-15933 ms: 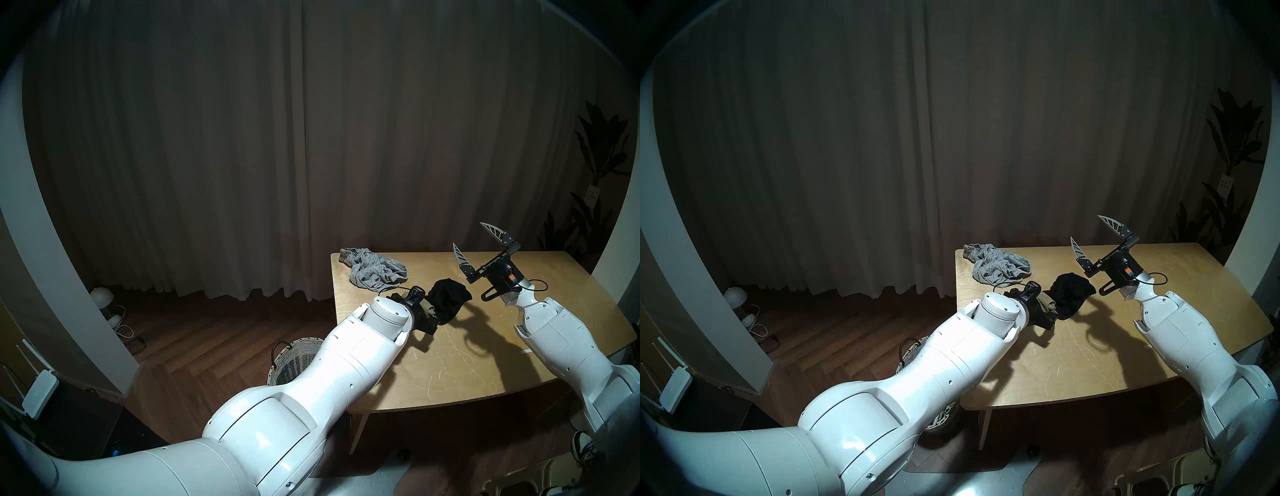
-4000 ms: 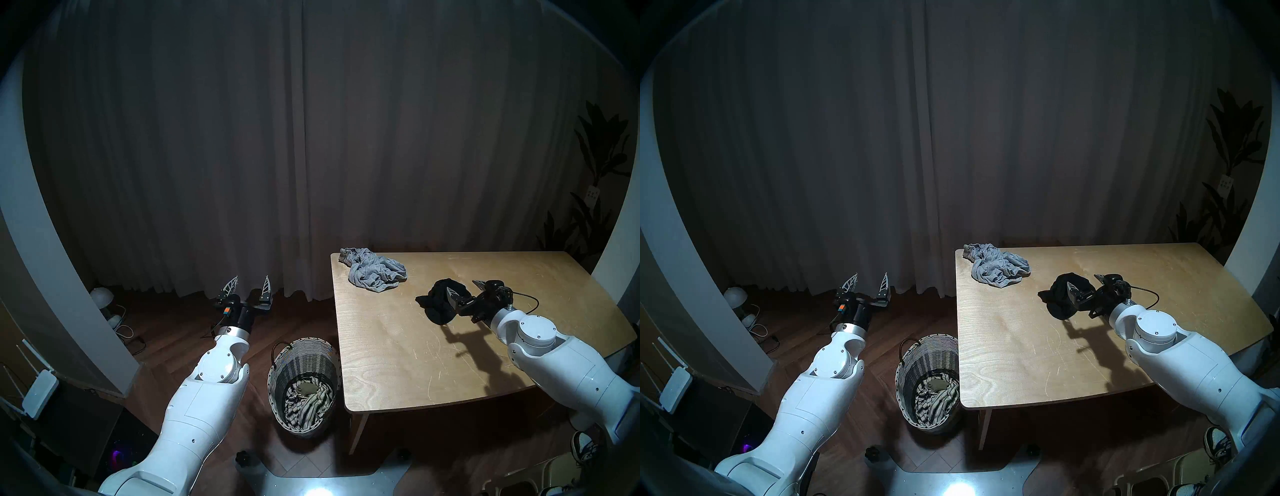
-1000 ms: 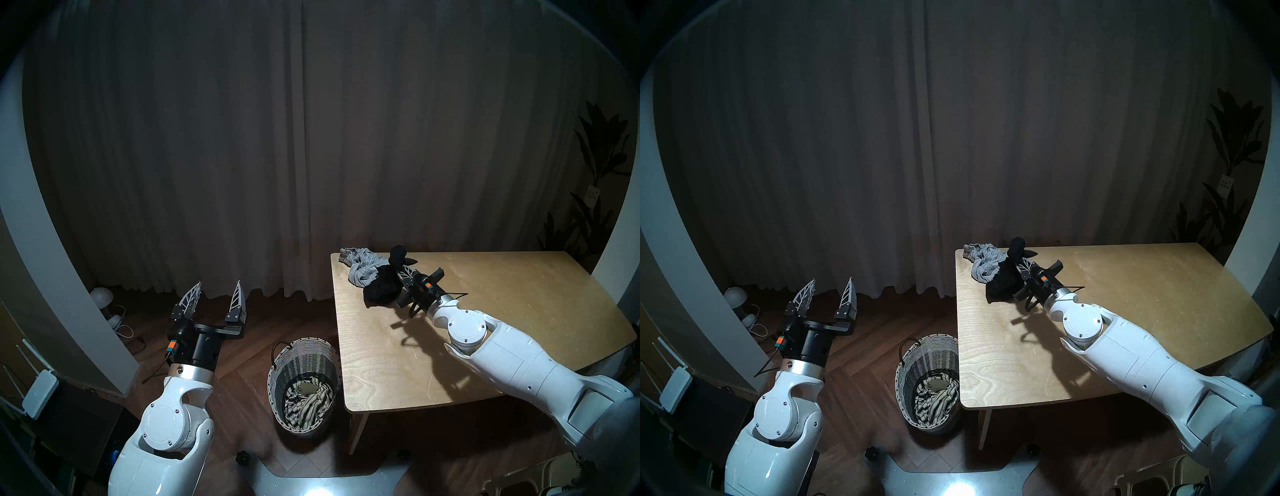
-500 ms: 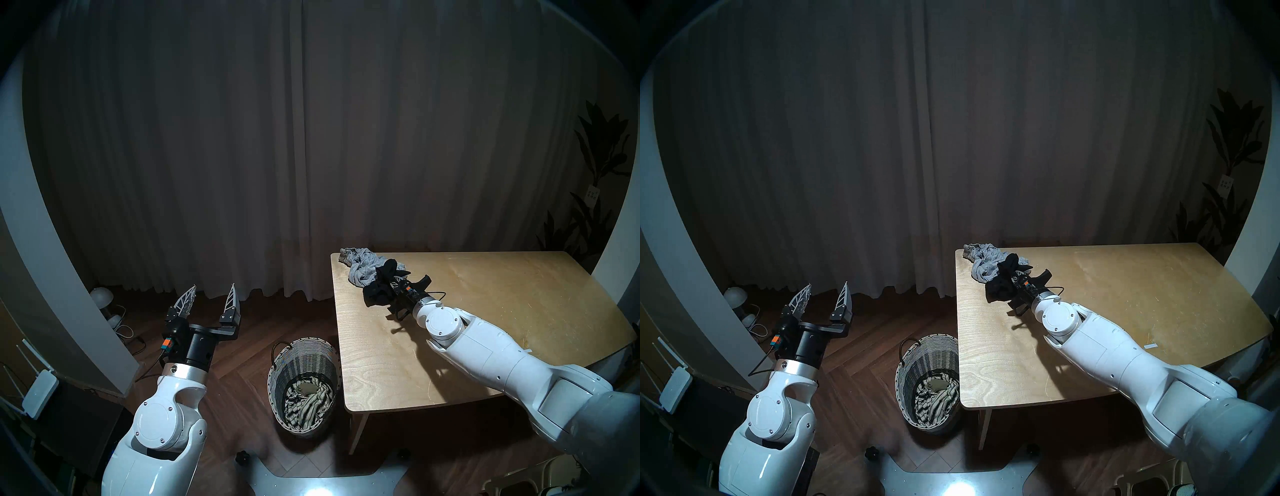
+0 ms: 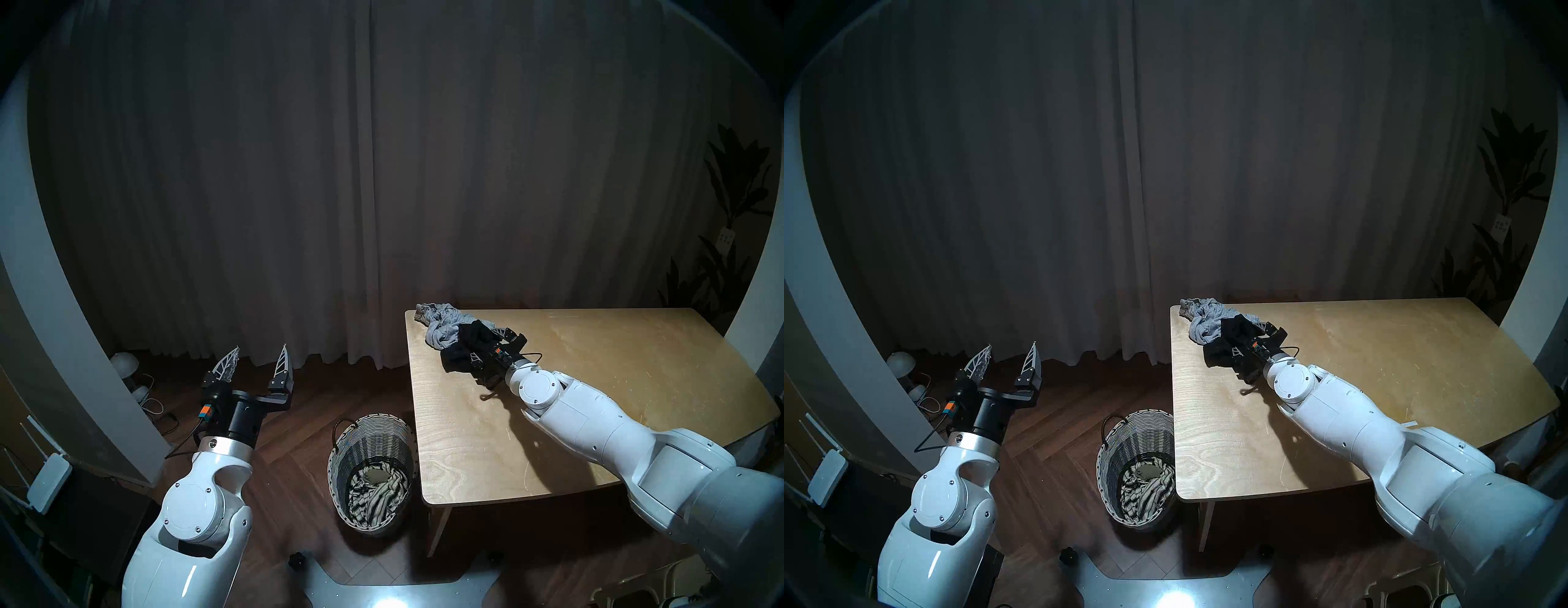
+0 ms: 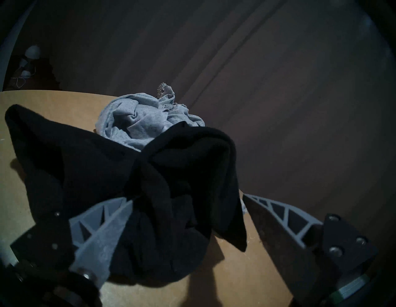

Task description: Toss clothes into the laundry hamper

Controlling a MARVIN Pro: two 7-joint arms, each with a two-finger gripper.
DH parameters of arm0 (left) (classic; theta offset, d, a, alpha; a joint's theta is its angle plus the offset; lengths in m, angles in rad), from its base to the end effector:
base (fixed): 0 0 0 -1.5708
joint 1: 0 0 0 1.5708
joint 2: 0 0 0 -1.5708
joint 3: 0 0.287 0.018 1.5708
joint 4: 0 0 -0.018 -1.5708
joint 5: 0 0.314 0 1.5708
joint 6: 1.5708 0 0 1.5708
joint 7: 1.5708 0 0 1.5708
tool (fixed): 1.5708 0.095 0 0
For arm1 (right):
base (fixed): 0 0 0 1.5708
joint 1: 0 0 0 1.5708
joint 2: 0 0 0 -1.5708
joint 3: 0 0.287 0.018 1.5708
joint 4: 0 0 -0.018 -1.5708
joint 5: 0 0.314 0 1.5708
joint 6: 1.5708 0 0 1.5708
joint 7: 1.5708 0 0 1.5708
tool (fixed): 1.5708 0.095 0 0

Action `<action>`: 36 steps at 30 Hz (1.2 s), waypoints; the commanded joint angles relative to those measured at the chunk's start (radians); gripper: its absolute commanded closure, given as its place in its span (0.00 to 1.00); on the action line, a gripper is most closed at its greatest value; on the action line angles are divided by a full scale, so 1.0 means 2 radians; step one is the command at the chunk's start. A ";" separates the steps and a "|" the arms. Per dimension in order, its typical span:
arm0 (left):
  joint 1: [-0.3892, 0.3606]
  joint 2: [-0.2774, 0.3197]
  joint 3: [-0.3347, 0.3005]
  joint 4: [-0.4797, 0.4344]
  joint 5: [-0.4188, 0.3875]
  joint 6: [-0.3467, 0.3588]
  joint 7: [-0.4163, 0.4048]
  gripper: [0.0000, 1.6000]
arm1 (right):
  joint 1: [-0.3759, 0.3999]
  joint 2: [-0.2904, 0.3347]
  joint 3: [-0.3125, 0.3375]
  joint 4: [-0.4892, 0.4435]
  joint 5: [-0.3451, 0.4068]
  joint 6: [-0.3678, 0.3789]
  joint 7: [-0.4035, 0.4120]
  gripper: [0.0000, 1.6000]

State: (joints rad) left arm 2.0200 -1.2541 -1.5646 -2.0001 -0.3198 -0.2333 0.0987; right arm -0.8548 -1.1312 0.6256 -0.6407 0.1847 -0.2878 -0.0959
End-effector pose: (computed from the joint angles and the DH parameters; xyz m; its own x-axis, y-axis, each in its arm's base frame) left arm 0.3019 0.0495 -0.2656 -0.1852 0.0626 0.9807 -0.0369 -0.9977 0.0567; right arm 0.5443 -0.0713 -0.3718 0.0006 0.6731 0.7395 0.3179 -0.7013 0.6381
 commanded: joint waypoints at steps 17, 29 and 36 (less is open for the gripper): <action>-0.020 0.005 0.005 -0.026 0.009 0.012 0.014 0.00 | 0.057 -0.086 0.027 0.118 0.077 0.051 0.130 1.00; -0.024 0.006 0.015 -0.030 0.012 0.012 0.013 0.00 | 0.071 -0.055 0.045 0.027 0.116 0.002 0.234 1.00; -0.022 0.008 0.019 -0.034 0.013 0.010 0.010 0.00 | 0.058 -0.040 0.055 -0.022 0.141 -0.007 0.297 1.00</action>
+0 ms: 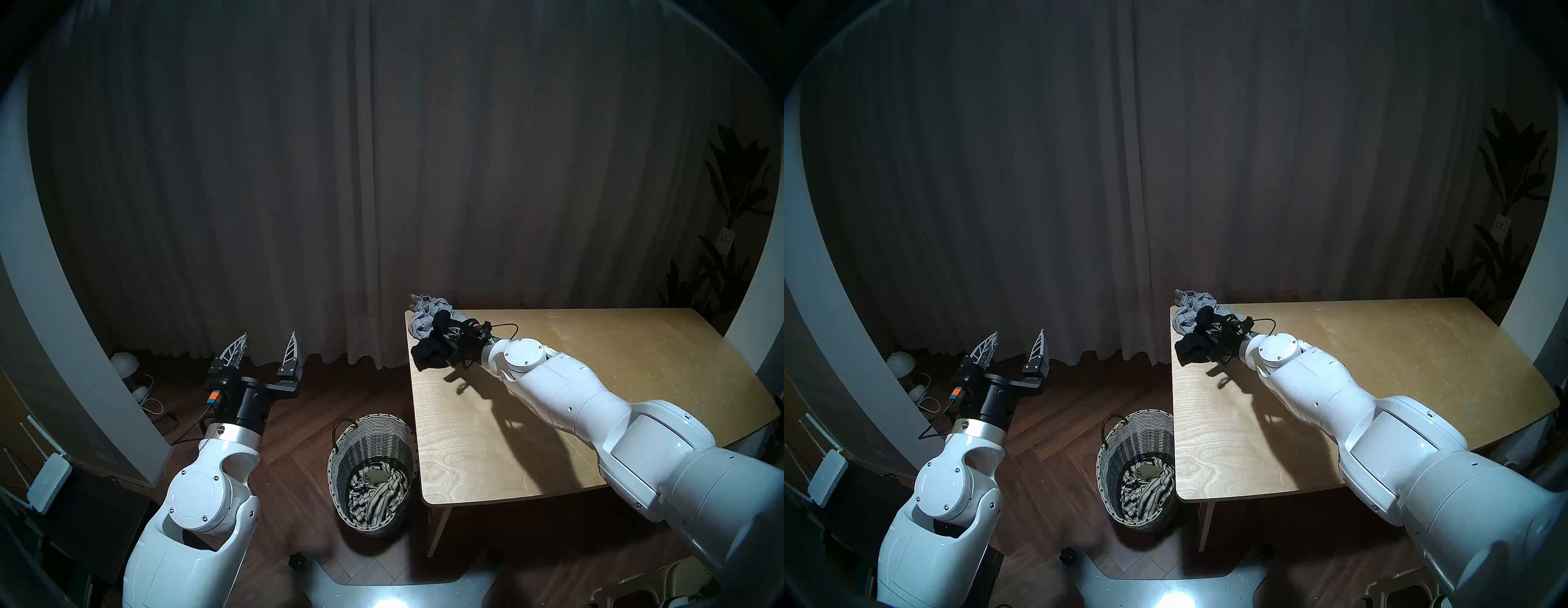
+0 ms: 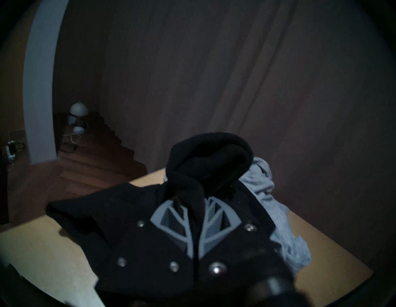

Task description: Toss clothes into the laundry hamper

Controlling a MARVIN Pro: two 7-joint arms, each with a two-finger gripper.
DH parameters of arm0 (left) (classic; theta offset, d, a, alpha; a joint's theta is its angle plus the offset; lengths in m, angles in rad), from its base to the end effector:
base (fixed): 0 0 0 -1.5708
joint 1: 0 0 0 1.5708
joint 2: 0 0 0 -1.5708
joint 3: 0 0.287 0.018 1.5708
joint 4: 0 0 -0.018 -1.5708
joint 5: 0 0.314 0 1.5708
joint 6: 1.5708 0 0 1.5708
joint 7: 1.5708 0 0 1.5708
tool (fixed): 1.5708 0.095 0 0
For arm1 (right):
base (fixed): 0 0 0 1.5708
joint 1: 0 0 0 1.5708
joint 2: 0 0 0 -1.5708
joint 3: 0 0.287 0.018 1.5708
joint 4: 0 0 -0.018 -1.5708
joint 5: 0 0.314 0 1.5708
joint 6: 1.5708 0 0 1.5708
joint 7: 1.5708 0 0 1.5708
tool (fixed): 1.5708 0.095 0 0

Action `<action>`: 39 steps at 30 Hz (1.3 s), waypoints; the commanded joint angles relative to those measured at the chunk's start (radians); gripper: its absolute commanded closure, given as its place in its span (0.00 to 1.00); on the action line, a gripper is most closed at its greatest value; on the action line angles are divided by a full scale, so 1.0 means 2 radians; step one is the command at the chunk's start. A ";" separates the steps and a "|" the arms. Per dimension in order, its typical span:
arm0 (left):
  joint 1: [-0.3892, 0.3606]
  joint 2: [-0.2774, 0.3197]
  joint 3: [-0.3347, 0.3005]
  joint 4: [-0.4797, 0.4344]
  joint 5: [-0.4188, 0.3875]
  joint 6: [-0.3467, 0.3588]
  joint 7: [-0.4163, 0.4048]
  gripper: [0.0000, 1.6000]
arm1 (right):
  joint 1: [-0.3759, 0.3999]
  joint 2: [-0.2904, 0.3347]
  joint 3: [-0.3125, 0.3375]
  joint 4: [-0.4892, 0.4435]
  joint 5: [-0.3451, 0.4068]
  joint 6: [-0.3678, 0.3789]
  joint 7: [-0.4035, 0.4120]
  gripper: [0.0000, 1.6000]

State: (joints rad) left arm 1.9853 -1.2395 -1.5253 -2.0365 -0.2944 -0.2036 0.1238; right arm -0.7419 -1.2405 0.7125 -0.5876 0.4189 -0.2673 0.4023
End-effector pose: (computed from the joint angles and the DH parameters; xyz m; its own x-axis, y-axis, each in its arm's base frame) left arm 0.3094 0.0343 -0.2473 -0.2131 0.0515 0.9757 -0.0648 -0.9972 0.0384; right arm 0.5737 -0.0003 -0.3258 0.0108 0.4072 0.9133 0.6260 -0.7149 0.3114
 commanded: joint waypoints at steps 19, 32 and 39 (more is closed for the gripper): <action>0.033 0.004 -0.030 -0.020 -0.007 -0.011 0.002 0.00 | -0.039 0.031 0.036 -0.178 0.137 -0.012 0.227 1.00; 0.090 -0.008 -0.066 -0.025 -0.023 -0.029 0.026 0.00 | -0.003 -0.034 -0.030 -0.143 0.076 0.059 0.140 1.00; 0.105 -0.011 -0.076 -0.027 -0.030 -0.036 0.030 0.00 | 0.011 -0.078 -0.059 -0.091 0.052 0.089 0.072 1.00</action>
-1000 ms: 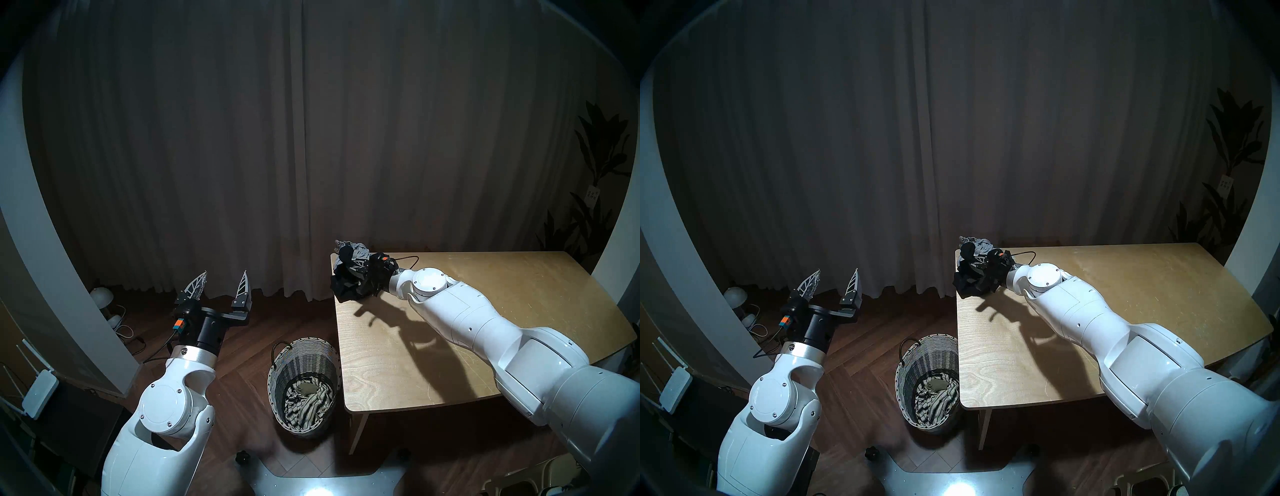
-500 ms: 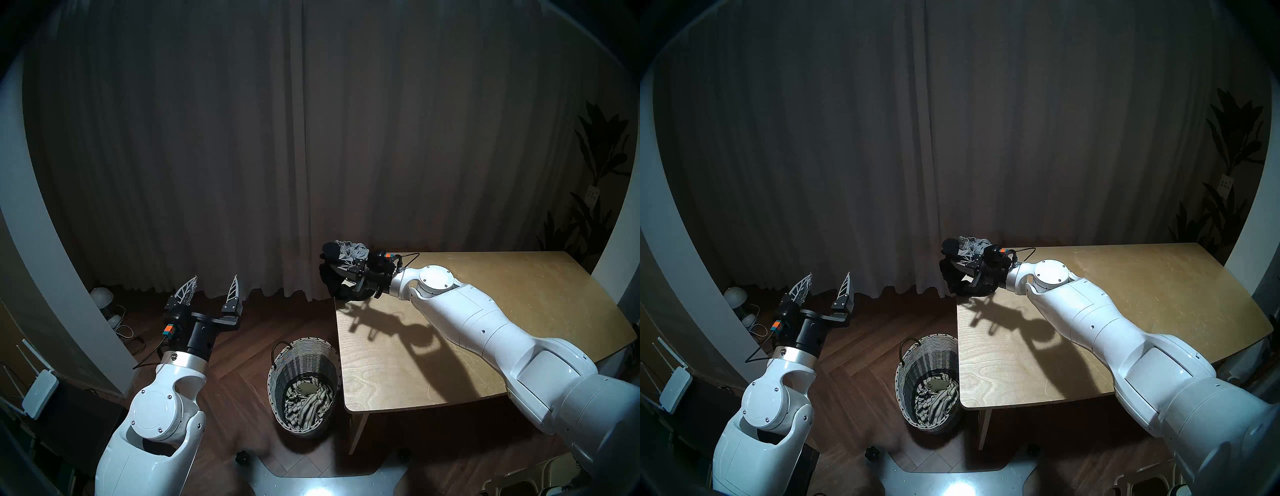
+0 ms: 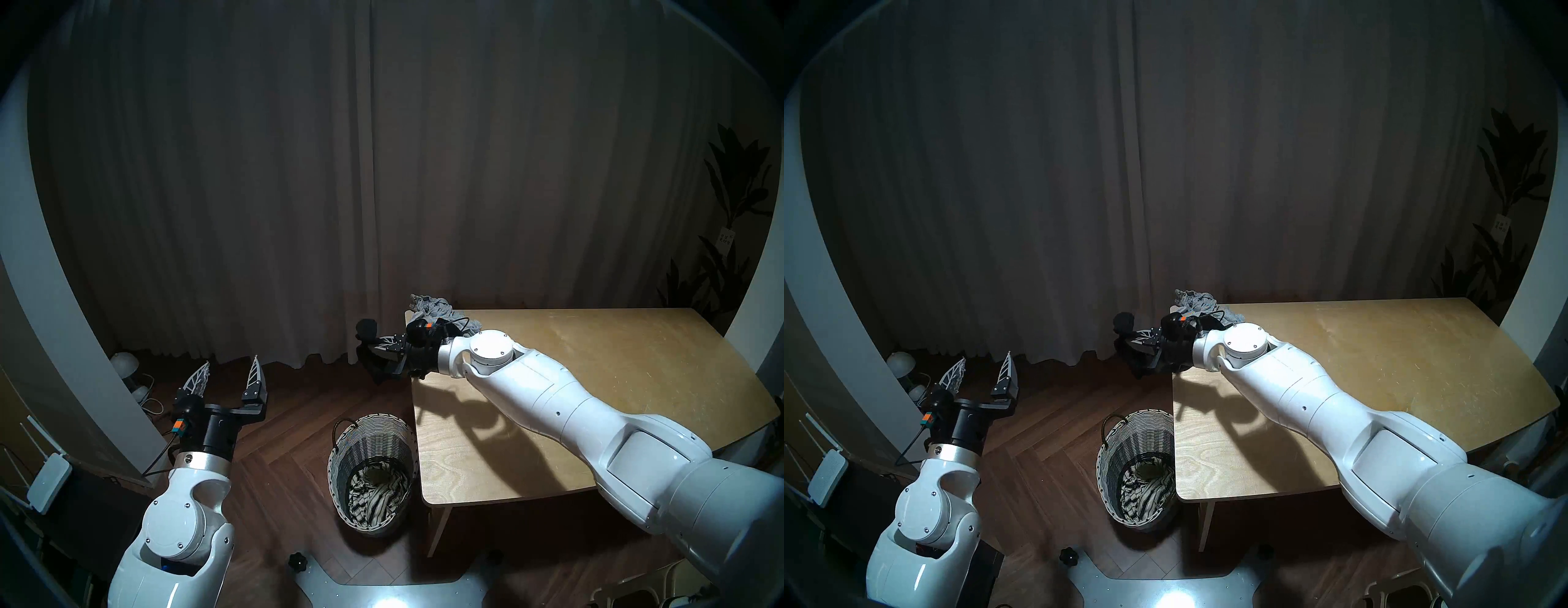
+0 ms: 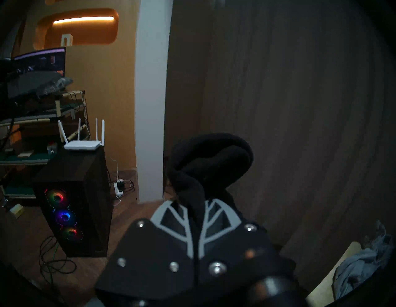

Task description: Toss clothes into the laundry hamper

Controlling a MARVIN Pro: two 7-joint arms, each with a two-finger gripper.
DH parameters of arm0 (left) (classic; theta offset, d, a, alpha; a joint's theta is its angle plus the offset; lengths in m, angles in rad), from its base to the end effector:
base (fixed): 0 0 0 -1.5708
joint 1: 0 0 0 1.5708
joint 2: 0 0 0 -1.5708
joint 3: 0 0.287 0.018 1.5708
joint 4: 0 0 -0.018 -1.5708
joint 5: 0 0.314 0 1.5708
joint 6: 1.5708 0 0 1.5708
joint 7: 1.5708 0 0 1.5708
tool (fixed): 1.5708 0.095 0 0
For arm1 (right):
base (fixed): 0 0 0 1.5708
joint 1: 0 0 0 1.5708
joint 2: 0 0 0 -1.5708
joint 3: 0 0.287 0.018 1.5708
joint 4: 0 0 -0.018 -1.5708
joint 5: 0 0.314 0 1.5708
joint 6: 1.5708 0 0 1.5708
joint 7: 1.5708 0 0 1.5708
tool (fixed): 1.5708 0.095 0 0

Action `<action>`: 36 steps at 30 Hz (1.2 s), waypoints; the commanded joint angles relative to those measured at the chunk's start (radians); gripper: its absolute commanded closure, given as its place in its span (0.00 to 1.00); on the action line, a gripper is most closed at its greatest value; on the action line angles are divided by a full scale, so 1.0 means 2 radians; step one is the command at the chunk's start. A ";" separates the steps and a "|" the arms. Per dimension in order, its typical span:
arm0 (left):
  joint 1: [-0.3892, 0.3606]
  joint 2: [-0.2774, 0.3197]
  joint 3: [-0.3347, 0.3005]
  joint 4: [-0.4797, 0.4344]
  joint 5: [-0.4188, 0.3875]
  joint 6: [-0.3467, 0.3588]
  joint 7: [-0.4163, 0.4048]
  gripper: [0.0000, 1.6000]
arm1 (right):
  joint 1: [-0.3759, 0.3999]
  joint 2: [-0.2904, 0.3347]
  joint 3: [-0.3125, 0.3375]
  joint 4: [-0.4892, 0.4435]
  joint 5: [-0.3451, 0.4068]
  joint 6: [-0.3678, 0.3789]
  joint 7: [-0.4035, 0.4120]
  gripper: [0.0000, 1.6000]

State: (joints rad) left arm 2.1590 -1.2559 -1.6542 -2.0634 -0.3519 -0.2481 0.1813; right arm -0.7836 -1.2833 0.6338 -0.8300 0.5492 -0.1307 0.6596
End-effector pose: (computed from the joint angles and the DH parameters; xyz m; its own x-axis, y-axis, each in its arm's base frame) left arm 0.2676 0.0828 -0.2697 -0.1496 0.0530 0.9873 0.1060 -0.9919 0.0693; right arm 0.5274 0.1201 -0.3098 0.0243 0.2746 0.9612 0.8983 -0.4279 0.0996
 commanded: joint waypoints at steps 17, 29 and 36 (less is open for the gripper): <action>0.015 0.006 -0.026 -0.012 -0.011 -0.029 -0.006 0.00 | 0.036 -0.078 -0.005 -0.009 0.012 0.016 -0.039 1.00; 0.021 0.008 -0.035 -0.016 -0.015 -0.039 -0.015 0.00 | 0.041 -0.067 0.024 -0.048 0.033 0.018 -0.037 1.00; 0.021 0.012 -0.038 -0.018 -0.018 -0.040 -0.024 0.00 | 0.048 -0.070 0.035 -0.057 0.036 0.023 -0.046 1.00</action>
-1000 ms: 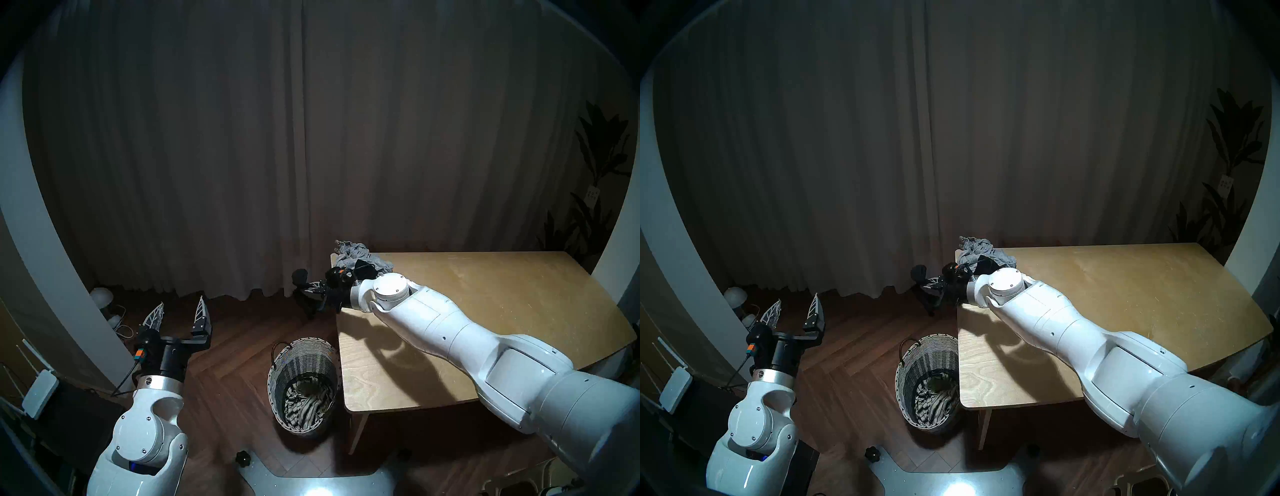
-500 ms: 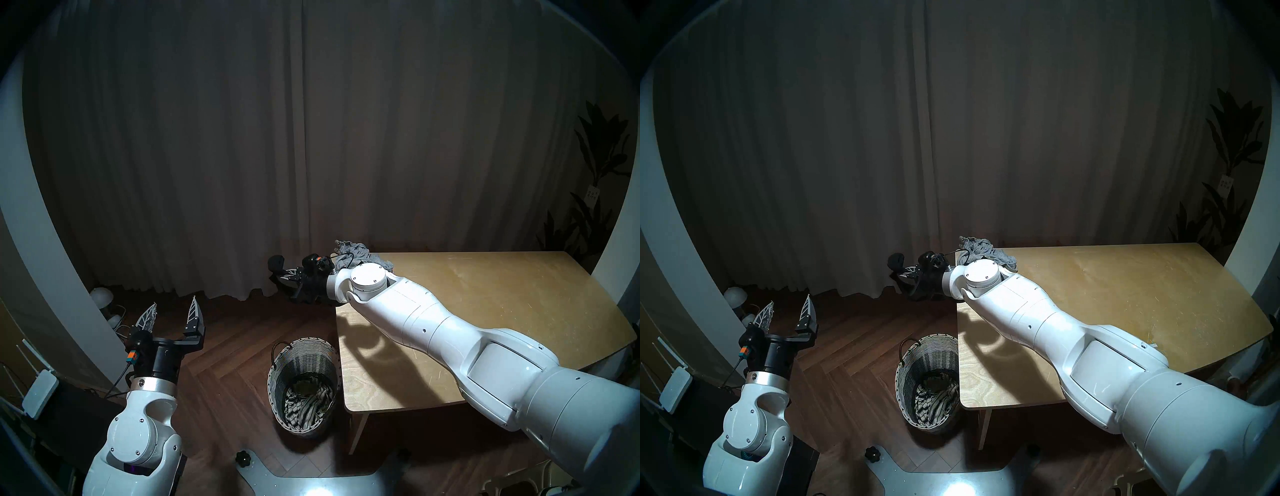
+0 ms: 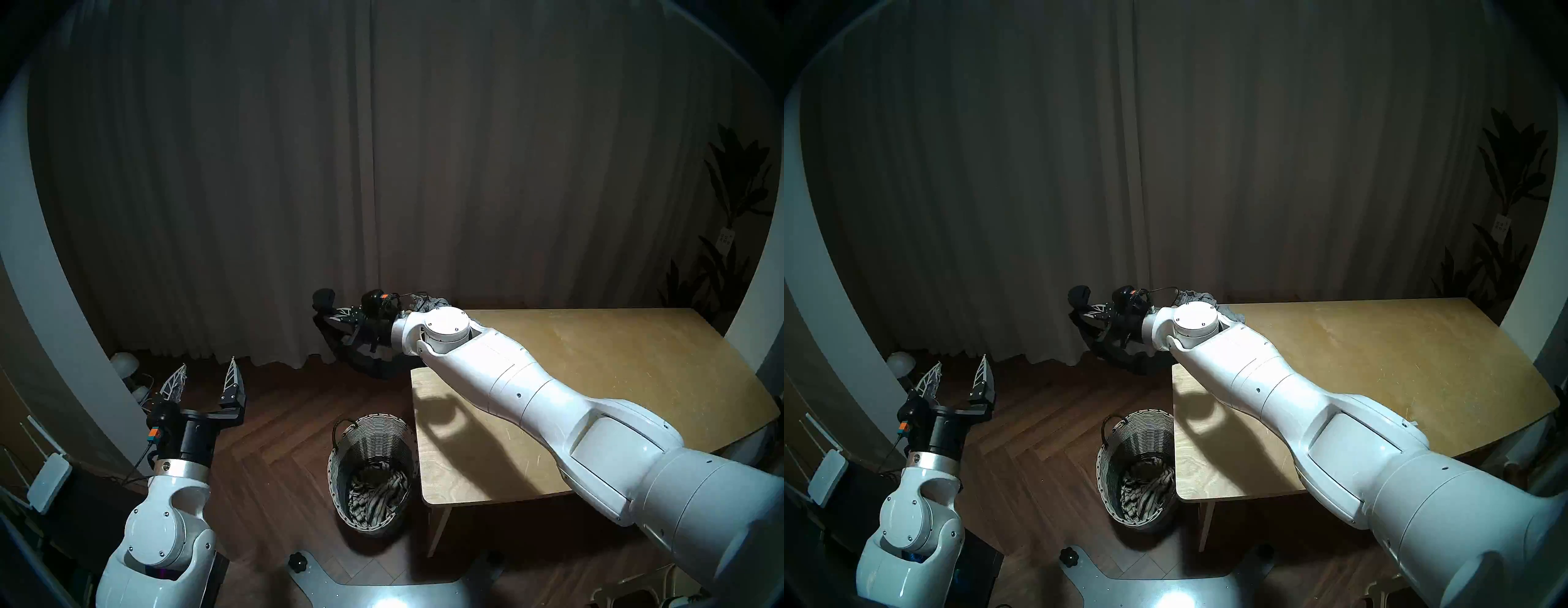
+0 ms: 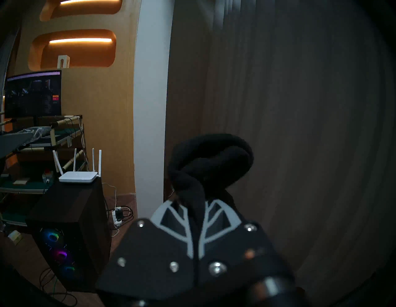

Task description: Toss clothes into the laundry hamper

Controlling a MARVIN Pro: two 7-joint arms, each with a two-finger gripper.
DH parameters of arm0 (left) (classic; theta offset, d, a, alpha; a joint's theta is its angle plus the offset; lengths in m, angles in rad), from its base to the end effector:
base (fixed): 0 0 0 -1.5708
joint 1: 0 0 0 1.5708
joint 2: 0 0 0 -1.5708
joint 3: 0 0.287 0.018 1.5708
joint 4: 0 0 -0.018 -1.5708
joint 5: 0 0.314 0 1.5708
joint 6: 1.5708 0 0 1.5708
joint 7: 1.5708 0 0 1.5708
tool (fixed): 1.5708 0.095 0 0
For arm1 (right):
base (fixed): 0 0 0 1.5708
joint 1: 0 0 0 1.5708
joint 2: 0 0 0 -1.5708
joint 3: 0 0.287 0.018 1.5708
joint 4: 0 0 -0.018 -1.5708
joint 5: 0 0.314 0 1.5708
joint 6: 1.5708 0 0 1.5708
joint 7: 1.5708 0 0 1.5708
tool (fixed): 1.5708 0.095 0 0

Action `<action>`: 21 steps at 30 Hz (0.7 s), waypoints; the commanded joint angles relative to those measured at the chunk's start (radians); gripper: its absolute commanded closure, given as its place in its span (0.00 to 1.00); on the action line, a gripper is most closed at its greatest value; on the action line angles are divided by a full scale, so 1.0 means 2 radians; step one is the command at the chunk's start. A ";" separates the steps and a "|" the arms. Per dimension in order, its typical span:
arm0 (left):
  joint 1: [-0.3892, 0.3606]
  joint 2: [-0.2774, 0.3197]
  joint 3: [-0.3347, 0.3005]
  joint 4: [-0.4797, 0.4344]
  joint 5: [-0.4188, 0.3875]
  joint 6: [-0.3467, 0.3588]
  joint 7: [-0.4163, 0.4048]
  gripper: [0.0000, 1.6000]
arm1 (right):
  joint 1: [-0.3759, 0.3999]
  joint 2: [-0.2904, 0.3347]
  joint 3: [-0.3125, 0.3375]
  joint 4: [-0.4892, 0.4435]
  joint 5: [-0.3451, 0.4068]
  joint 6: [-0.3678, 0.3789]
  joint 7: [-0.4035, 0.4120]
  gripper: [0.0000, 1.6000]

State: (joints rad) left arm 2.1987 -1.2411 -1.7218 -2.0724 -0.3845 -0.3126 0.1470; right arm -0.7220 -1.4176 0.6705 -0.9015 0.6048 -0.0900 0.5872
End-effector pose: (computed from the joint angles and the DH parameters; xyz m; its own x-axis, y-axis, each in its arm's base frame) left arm 0.2582 0.1040 -0.2609 -0.2036 0.0326 0.9785 0.1155 -0.9917 0.0571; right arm 0.5344 0.2062 -0.2325 -0.0459 0.0978 0.9941 0.9063 -0.4146 0.0826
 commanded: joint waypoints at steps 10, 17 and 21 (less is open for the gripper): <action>0.000 0.006 -0.009 -0.016 -0.004 -0.008 -0.012 0.00 | 0.023 0.001 0.027 -0.039 0.013 0.006 -0.016 1.00; -0.003 0.007 -0.009 -0.014 -0.006 -0.008 -0.016 0.00 | 0.036 -0.011 0.027 -0.041 0.008 0.002 -0.023 1.00; -0.003 0.007 -0.010 -0.016 -0.006 -0.009 -0.017 0.00 | 0.049 -0.022 0.029 -0.033 0.005 0.002 -0.032 1.00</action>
State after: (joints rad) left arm 2.1993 -1.2300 -1.7349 -2.0791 -0.3978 -0.3187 0.1153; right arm -0.6865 -1.4208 0.7128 -0.9574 0.6225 -0.0764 0.5415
